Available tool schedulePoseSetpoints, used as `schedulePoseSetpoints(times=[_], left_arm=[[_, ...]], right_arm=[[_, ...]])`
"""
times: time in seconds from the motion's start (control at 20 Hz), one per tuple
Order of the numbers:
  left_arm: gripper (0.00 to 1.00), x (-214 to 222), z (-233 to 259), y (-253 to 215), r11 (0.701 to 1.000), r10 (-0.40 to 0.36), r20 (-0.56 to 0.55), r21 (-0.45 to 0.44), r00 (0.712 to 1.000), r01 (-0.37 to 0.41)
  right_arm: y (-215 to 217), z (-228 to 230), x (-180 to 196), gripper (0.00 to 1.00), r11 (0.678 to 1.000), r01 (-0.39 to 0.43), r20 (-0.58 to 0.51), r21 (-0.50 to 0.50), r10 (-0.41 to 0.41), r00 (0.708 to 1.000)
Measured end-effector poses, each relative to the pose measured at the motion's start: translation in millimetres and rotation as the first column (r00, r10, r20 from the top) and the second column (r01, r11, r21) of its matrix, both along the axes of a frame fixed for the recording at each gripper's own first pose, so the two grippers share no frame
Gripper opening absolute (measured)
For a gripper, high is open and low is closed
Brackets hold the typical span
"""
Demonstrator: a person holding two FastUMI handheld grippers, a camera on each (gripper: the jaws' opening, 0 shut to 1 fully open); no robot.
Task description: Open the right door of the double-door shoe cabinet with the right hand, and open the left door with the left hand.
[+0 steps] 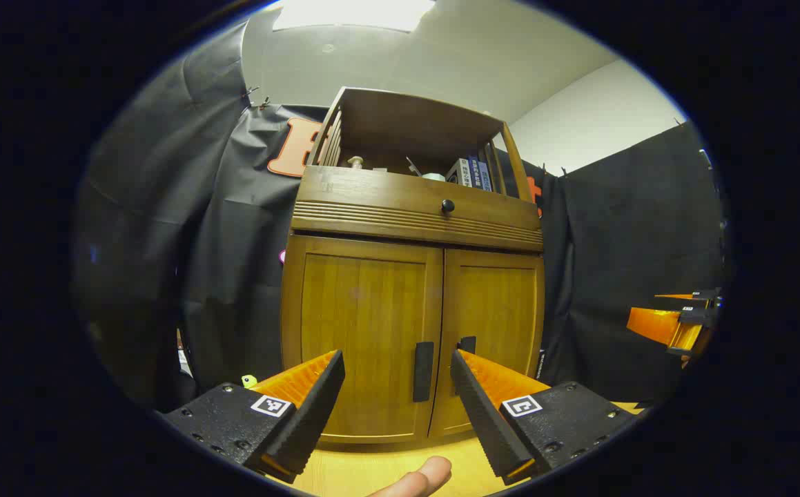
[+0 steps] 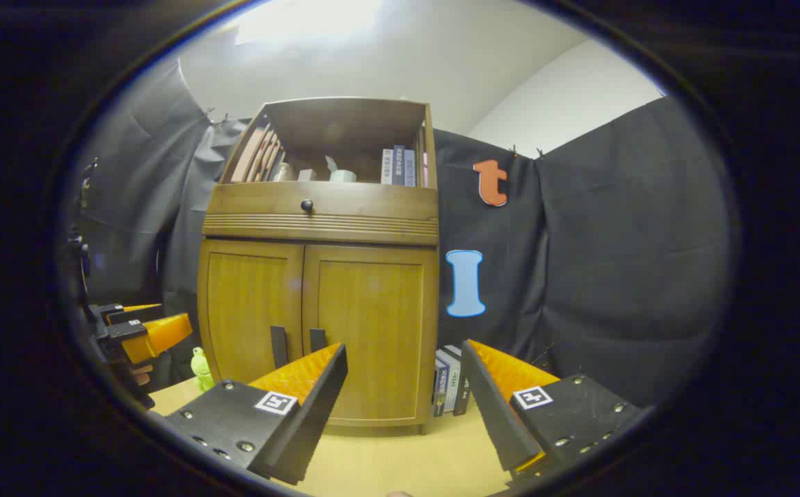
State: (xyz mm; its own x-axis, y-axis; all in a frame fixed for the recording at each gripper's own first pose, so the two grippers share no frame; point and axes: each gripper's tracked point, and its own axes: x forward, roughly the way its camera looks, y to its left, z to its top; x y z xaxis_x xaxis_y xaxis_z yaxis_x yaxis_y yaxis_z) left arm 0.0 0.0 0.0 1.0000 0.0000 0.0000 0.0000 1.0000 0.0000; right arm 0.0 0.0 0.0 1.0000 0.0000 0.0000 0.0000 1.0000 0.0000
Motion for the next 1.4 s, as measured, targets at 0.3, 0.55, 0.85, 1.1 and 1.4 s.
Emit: schedulePoseSetpoints(times=[0.3,0.55,0.85,1.1,1.4], left_arm=[[0.92,-2.5,5.6,8.3,1.0,-0.008,0.017,-0.004,1.0,0.008],[0.95,-1.0,5.7,10.7,1.0,0.002,0.021,-0.002,1.0,-0.002],[0.92,6.0,3.4,12.5,1.0,0.004,0.018,0.0,1.0,-0.004],[0.92,16.8,0.6,23.8,1.0,0.028,0.011,0.011,1.0,-0.029],[0.92,25.4,1.9,35.2,0.999,0.039,0.011,0.012,0.999,-0.039]], right_arm=[[5.4,2.4,5.4,0.98,0.999,-0.005,0.011,0.042,0.004,1.0],[-1.3,-4.2,13.3,0.99,0.999,-0.017,0.004,0.03,0.017,1.0],[-8.7,-10.9,39.1,1.0,1.0,-0.02,-0.006,0.022,0.02,1.0],[21.4,-25.0,93.1,0.98,0.995,-0.09,-0.035,0.039,0.091,0.995],[86.3,-69.8,166.9,0.98,0.976,-0.171,-0.141,0.132,0.189,0.972]])
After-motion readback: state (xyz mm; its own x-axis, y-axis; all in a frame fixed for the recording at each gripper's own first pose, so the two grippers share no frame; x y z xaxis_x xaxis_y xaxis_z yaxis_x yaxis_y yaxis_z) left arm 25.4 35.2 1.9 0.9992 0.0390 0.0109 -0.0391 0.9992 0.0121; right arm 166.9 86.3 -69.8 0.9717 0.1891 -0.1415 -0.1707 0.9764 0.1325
